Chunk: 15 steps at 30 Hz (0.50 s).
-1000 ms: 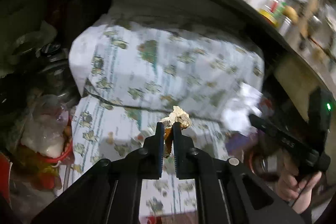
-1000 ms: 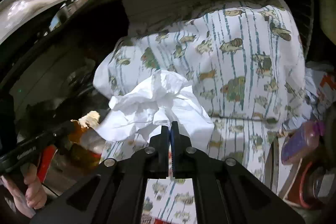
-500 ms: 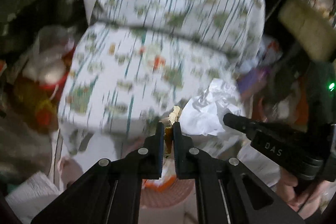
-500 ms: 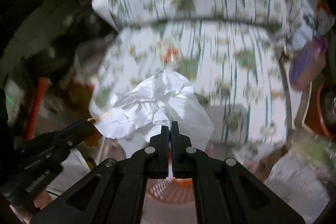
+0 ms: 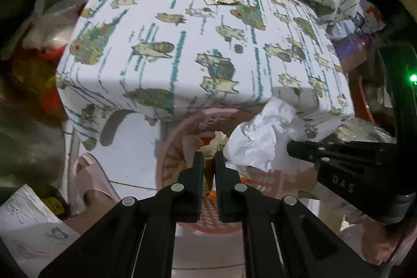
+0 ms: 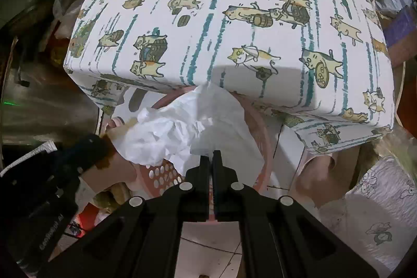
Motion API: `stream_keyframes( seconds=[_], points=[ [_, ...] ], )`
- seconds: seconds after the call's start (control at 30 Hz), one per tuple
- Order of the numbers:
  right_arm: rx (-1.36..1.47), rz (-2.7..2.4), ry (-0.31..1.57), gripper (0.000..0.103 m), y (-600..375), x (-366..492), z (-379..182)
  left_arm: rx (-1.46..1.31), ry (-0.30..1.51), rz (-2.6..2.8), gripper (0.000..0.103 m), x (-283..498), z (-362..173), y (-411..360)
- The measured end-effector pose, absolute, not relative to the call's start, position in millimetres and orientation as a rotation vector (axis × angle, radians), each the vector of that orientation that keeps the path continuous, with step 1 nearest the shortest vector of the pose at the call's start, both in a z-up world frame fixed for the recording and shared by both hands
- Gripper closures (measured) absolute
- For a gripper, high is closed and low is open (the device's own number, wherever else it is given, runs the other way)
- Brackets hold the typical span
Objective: Collect trash
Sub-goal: 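Open both tools to drop the scraps into the pink basket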
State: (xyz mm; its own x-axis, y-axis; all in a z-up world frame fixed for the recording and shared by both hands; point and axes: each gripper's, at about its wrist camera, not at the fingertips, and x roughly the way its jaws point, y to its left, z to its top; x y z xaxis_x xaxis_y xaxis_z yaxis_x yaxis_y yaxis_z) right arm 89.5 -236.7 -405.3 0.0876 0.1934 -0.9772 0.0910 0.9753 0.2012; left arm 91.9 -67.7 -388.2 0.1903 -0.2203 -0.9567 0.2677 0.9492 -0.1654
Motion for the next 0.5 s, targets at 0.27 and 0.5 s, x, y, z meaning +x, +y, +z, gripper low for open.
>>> stream_keyframes(
  seconds=[0.27, 0.5],
  points=[
    [0.23, 0.109, 1.455, 0.085, -231, 91, -395, 0.025, 1.331, -0.31, 0.092, 97, -387, -65],
    [0.255, 0.092, 1.379, 0.08, -240, 99, -375, 0.021, 1.311, -0.27, 0.065, 100, -385, -58]
  ],
)
